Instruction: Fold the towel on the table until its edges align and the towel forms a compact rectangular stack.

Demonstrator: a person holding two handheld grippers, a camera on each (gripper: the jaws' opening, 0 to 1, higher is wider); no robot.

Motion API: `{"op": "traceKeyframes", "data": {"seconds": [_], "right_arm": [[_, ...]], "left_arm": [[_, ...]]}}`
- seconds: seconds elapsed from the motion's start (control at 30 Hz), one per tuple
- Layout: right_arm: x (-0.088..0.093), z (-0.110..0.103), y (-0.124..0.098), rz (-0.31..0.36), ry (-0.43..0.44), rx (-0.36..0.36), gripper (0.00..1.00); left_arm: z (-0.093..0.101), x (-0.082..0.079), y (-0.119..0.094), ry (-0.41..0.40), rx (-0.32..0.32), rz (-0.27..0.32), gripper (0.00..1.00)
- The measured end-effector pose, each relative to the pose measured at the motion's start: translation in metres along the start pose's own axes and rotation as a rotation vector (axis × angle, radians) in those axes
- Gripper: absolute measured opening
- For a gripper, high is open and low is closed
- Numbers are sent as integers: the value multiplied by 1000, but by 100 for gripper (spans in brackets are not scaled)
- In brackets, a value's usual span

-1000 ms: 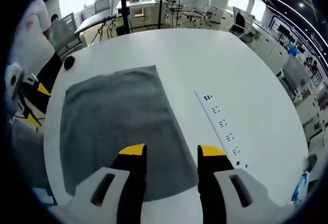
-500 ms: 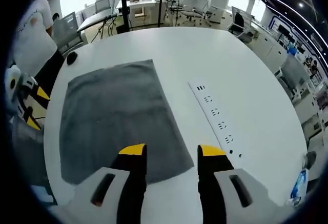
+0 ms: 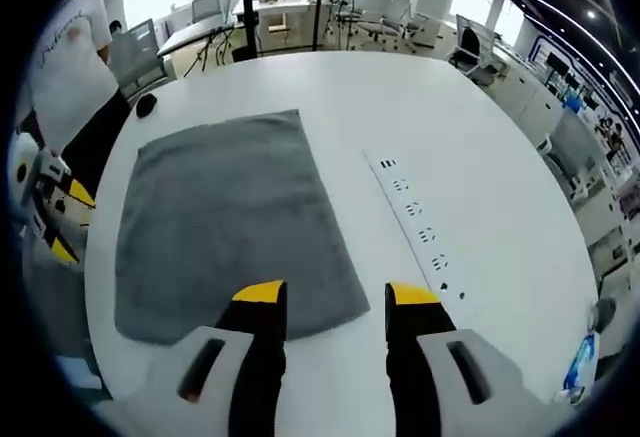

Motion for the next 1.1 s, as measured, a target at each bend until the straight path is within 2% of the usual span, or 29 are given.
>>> {"op": "traceKeyframes", "data": {"seconds": [0.43, 0.8, 1.1], "right_arm": [[21, 3, 12, -37, -16, -29, 36], [30, 12, 30, -79, -38, -60, 35], [36, 17, 46, -124, -62, -92, 29]], "left_arm": [[40, -5, 24, 4, 42, -18, 44], [62, 1, 40, 8, 98, -86, 41], [70, 1, 54, 38, 144, -162, 39]]}}
Point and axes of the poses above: the point that each gripper's makers call its tool centre point, and the gripper's own axes: y roughly forward along the fingers, z roughly to its right, x roughly out of its underside, the point moved 8 cm from there along -y, roughly backward along the fingers, and after that the axes turned 2 degrees about -x, right-handed, at the moved point
